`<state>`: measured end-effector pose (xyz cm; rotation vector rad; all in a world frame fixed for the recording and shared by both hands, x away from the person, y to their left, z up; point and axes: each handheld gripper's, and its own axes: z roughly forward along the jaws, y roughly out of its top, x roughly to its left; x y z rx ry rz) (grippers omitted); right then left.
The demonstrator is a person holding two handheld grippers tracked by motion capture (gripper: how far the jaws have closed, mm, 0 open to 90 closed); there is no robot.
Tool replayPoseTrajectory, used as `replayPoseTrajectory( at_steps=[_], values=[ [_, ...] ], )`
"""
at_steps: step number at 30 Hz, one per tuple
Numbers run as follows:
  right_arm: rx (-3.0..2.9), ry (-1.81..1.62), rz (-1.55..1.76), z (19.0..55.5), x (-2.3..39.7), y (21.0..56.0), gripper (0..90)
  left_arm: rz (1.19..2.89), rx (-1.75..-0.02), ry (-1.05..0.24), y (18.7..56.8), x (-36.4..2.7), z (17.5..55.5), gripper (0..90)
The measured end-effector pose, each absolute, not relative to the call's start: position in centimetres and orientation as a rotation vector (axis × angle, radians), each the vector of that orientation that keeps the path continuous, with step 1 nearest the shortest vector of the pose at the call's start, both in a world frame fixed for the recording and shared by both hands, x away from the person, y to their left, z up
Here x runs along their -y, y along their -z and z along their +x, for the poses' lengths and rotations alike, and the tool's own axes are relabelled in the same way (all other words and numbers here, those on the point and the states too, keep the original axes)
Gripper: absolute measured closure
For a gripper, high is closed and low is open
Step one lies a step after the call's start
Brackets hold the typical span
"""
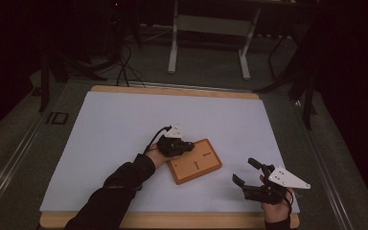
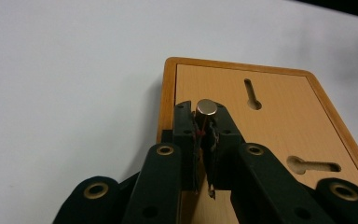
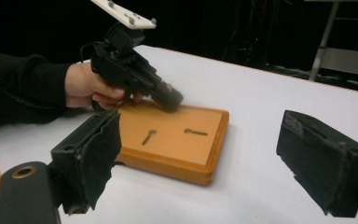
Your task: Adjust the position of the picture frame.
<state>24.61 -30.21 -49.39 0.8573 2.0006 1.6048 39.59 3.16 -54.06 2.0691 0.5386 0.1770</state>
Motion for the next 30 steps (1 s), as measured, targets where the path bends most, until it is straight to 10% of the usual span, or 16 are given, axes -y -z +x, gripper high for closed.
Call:
replayPoseTrajectory(
  at_steps=[14, 30],
  values=[
    [-1.959, -1.589, 0.828, 24.3, 29.9, 48.9, 12.8, 2.075, -0.531, -0.159, 53.6, -3.4, 39.6, 81.6],
    [-2.056, -1.583, 0.821, 26.4, 27.4, 47.3, 12.5, 1.996, -0.582, -0.193, 49.5, -9.5, 34.8, 56.4]
  ],
)
